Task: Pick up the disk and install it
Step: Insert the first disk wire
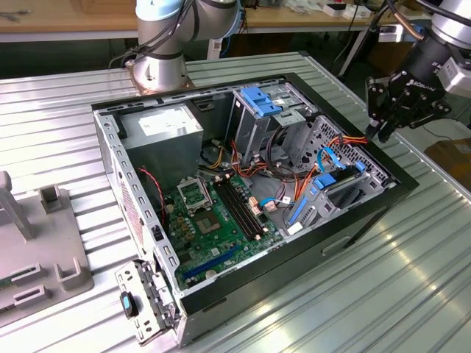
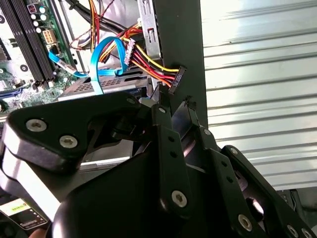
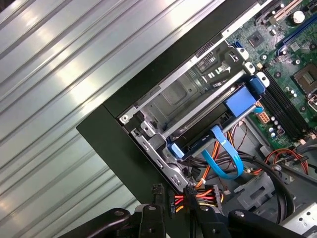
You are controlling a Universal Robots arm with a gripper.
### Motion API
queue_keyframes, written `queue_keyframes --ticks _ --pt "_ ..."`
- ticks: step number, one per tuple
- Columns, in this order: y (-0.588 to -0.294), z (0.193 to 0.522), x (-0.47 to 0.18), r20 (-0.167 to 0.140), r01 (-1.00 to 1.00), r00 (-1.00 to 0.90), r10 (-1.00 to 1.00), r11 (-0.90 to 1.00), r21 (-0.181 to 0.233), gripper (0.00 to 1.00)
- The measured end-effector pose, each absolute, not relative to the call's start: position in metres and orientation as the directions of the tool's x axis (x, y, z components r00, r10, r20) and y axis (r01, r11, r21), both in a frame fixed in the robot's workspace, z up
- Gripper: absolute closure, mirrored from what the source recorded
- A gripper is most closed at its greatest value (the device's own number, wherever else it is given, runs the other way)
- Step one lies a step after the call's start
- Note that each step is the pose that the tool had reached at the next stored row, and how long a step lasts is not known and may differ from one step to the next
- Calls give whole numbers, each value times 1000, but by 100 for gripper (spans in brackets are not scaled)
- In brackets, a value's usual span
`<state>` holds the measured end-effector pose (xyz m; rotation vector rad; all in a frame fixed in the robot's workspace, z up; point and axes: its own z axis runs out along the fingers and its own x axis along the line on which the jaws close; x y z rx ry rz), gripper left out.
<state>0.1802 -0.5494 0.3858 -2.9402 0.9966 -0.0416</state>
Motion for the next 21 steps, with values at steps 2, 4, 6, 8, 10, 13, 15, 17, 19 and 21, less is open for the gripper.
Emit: queue_keyframes --ticks 2,4,6,8,10,13,15,17,19,21 --pt "-549 384 180 14 -607 794 -608 -793 -43 70" --pt "-549 384 180 14 -607 794 -608 -793 -43 70" --pt "-549 384 180 14 -607 794 -608 -793 -43 70" --pt "-549 384 180 14 -607 794 -608 -793 -43 70" --pt "-549 384 180 14 -607 794 -608 -793 -43 70" --pt "-549 384 180 14 -607 794 -608 -793 -43 70" --pt "-549 383 180 14 -607 794 -608 -793 -43 70" --pt "-549 383 181 13 -607 794 -608 -793 -43 70" --pt "-549 378 182 13 -607 794 -608 -794 -43 70" --pt "-548 376 182 13 -605 795 -606 -795 -44 70"
